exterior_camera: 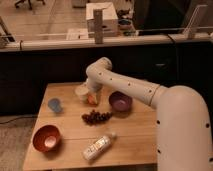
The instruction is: Place apple in paper cup
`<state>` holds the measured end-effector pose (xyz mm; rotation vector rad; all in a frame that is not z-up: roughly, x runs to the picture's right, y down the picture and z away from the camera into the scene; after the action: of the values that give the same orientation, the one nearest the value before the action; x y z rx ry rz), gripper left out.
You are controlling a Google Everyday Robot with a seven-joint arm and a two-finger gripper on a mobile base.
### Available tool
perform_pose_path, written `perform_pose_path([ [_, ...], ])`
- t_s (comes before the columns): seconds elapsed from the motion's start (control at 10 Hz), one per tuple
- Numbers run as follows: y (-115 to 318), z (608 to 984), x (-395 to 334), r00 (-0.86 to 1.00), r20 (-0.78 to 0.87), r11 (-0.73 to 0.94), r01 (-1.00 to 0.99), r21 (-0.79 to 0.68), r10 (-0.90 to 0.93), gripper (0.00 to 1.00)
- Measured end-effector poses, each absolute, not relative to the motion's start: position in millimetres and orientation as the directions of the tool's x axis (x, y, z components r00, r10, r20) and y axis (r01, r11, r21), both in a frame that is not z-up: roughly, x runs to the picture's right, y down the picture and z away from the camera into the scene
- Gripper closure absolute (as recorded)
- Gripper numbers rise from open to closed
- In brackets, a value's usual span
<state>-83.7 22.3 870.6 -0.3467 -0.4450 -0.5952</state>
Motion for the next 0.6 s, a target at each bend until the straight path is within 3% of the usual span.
perform_pose_path([
  [0.3, 20.2, 872.7, -76.5, 0.795, 0.513, 0.857, 0.475, -0.197, -0.323, 0.2],
  [0.6, 30.1, 884.8, -59.3, 0.849, 0.526, 0.932, 0.234, -0.278, -0.056, 0.2],
])
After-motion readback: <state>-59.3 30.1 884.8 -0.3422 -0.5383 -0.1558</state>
